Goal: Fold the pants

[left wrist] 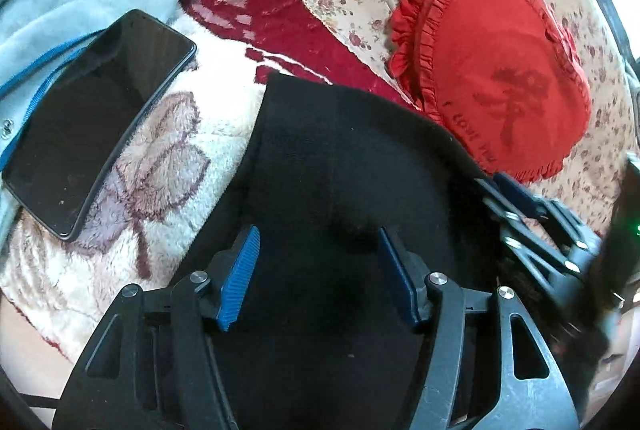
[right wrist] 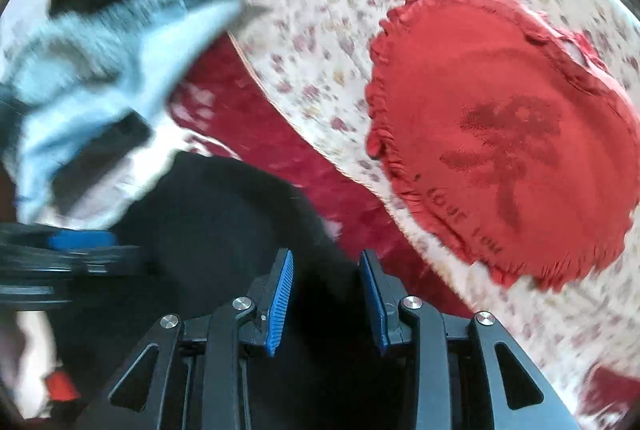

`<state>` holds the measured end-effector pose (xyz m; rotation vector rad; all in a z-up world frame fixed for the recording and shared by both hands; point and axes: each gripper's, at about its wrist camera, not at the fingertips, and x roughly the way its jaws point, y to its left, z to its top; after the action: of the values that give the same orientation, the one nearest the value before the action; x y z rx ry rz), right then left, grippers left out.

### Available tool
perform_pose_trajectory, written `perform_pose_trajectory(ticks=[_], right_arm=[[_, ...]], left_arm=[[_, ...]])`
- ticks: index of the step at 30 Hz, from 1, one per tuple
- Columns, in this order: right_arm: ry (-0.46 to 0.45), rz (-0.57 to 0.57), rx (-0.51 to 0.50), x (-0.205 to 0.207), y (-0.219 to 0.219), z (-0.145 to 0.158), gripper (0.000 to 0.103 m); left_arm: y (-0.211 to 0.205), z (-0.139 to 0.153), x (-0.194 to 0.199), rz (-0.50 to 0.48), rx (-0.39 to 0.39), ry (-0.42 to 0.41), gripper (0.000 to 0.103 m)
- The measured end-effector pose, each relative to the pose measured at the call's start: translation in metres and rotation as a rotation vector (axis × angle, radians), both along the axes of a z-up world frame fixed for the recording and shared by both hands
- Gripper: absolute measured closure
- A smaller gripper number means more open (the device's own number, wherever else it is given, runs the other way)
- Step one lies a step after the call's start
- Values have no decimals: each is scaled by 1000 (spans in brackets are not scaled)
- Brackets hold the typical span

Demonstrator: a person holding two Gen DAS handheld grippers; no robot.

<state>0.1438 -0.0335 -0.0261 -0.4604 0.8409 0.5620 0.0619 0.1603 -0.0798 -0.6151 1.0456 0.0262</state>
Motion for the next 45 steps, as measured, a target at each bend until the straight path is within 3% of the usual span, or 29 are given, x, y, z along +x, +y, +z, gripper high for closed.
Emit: perform_pose_trajectory(ticks=[3,5,8,12,14,16,19,21,28,31,39,45], right_arm=[[79,-2,12,22,0,-20,72],[125,-7,76,27,-8,-23,90],[104,5,142,11,-18,-11,96],[59,57,192,-34,-29,17,97],[49,81,201,-59,-32,26,97],[57,94,218,-75,-35,29,97],[76,102,241,-96,-39,27,97],[88,97,235,-102,-40,22,97],[143,135,221,-133,-40,3,97],[139,143,169,-144,-36,-6,97],[161,136,179,-148,-38,-9,97],[166,134,176,-151,-38,-9,97]], left_arm=[[5,-1,1,0,-42,1,37],[8,0,1,6,-84,-2,33],[13,4,-2,32,-131,-10,33],[18,13,-13,65,-197,-42,31],[18,19,-21,84,-230,-76,23],[16,22,-26,104,-239,-95,18],[17,19,-25,127,-264,-84,18],[19,17,-26,140,-301,-85,18],[20,16,-34,158,-300,-69,18],[20,19,-48,162,-297,-87,18],[17,19,-69,135,-302,-126,17],[19,23,-74,109,-370,-184,17]])
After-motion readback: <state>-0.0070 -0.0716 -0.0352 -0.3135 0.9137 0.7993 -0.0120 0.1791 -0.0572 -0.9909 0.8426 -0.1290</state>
